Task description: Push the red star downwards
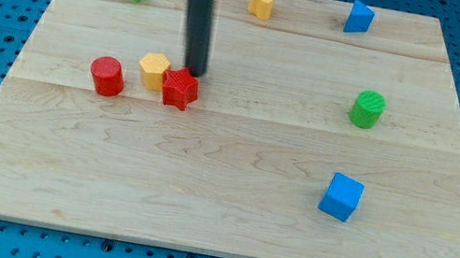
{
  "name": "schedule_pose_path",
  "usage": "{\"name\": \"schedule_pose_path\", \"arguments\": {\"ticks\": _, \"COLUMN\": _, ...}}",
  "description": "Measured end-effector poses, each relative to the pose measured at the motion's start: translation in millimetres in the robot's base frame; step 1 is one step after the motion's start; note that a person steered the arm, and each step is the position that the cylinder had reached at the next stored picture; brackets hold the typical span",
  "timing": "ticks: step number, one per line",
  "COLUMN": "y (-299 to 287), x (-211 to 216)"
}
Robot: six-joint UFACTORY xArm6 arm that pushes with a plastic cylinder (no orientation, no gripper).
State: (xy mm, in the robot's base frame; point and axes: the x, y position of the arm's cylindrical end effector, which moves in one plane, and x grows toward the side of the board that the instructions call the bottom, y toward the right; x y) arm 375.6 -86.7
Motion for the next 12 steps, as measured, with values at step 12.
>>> {"name": "schedule_pose_path", "arguments": {"ticks": 12, "y": 123.2, "x": 154.1}}
